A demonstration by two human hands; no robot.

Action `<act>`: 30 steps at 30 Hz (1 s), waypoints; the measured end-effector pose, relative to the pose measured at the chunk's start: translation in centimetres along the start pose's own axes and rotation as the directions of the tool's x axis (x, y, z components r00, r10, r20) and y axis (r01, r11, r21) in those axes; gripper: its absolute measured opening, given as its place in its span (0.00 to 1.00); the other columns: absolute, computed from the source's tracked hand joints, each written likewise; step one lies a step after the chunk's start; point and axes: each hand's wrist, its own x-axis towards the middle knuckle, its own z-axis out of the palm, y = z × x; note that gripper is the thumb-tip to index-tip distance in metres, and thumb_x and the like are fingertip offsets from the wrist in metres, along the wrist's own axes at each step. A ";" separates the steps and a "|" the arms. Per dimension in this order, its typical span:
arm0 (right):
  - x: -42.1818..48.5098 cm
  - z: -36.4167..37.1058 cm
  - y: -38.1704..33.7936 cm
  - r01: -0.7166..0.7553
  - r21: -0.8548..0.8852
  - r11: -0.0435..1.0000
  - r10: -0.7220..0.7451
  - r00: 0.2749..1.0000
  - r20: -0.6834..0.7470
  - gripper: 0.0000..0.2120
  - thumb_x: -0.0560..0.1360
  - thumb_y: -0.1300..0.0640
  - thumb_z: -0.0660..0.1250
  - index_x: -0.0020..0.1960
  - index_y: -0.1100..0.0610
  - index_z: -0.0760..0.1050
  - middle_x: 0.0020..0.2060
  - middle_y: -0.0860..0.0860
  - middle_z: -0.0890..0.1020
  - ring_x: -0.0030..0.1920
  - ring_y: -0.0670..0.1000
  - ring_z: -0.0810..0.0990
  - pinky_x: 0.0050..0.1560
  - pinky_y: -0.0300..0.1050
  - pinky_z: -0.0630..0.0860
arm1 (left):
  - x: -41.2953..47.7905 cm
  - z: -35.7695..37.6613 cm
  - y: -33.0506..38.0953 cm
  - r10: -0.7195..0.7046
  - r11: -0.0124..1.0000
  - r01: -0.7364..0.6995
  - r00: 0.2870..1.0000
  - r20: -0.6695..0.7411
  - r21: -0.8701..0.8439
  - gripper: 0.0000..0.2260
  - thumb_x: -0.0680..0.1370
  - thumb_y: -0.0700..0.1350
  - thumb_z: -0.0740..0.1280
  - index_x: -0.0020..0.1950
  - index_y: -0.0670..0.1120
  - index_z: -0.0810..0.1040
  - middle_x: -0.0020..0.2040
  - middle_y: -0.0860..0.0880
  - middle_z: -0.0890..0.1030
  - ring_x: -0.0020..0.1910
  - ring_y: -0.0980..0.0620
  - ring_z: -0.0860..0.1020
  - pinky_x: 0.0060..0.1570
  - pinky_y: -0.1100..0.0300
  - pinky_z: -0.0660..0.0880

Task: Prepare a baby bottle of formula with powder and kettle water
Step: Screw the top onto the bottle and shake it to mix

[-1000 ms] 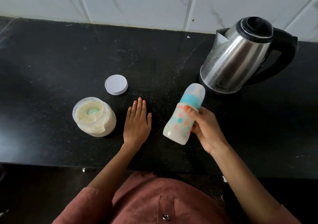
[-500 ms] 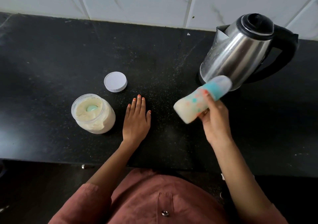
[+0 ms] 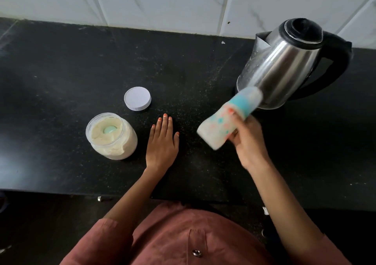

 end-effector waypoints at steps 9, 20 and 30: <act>0.5 -0.7 -0.5 0.051 0.240 0.970 -0.014 0.988 -0.154 0.19 0.68 0.52 0.70 0.57 0.55 0.74 0.48 0.51 0.82 0.46 0.46 0.83 0.39 0.40 0.79 | 0.0 0.1 0.0 0.002 1.000 -0.002 1.000 0.004 0.007 0.24 0.82 0.52 0.46 0.76 0.43 0.46 0.77 0.47 0.47 0.76 0.51 0.45 0.72 0.56 0.41; 0.0 -0.8 -0.4 0.112 0.208 0.972 -0.081 0.985 -0.154 0.20 0.65 0.51 0.70 0.56 0.55 0.74 0.46 0.49 0.83 0.47 0.46 0.83 0.40 0.39 0.79 | -0.1 0.1 0.0 0.000 1.000 0.000 1.000 -0.005 0.008 0.24 0.82 0.51 0.46 0.76 0.44 0.47 0.77 0.46 0.47 0.76 0.51 0.45 0.72 0.56 0.41; 0.2 -0.4 -0.4 0.136 0.160 0.978 -0.112 0.982 -0.150 0.28 0.60 0.49 0.72 0.59 0.56 0.74 0.52 0.52 0.81 0.52 0.48 0.82 0.45 0.43 0.79 | -0.1 0.0 0.0 0.000 1.000 0.000 1.000 -0.005 -0.008 0.24 0.82 0.51 0.46 0.76 0.44 0.46 0.77 0.47 0.46 0.76 0.51 0.45 0.73 0.56 0.41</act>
